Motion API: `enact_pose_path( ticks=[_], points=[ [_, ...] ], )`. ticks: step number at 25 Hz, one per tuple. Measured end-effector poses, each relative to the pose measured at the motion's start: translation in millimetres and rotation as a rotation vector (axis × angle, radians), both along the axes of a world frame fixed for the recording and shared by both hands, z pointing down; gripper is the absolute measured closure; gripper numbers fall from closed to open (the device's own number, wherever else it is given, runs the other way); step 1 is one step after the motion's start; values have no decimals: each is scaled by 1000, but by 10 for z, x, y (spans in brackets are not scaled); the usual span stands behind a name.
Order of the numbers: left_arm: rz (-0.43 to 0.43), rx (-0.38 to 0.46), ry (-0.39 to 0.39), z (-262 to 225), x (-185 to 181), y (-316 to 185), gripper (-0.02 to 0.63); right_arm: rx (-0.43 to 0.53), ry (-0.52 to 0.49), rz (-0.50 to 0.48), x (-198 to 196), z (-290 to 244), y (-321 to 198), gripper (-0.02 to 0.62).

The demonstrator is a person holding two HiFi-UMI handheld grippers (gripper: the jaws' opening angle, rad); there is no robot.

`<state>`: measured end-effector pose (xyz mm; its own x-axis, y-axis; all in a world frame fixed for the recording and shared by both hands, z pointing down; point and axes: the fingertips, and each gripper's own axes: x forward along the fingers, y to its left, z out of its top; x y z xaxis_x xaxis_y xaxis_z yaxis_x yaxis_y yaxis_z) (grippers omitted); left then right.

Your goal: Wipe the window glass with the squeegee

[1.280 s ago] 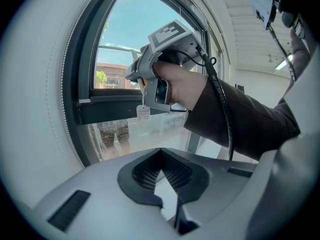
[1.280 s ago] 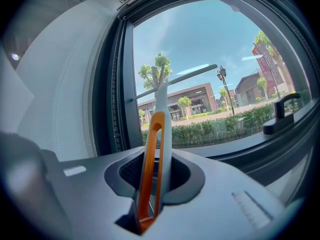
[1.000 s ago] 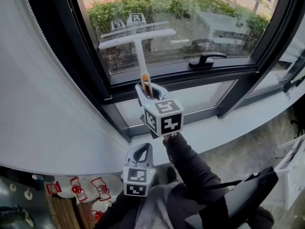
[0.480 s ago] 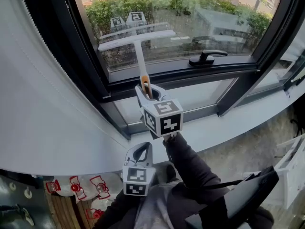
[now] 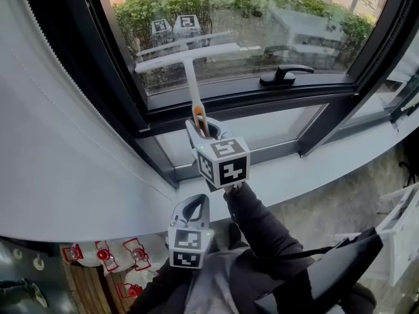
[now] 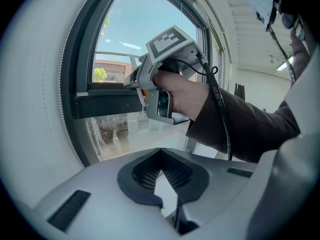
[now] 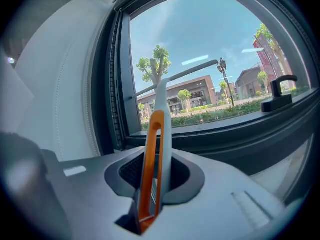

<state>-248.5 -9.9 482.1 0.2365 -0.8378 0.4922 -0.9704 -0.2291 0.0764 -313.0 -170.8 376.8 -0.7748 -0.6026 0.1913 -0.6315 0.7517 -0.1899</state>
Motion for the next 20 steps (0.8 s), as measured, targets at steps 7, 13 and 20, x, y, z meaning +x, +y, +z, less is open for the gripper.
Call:
enact_pose_path(
  ticks=[7,13,20],
  points=[
    [-3,-5,1,35,4,0,606,-14,6,-1,-4,112,1,532],
    [-4,-13,5,73,0,-7,606,-28,14,-3,-9,209,5,532],
    [2,-19,5,120,10,4,606,-44,25,-2,1,328,39,532]
  ],
)
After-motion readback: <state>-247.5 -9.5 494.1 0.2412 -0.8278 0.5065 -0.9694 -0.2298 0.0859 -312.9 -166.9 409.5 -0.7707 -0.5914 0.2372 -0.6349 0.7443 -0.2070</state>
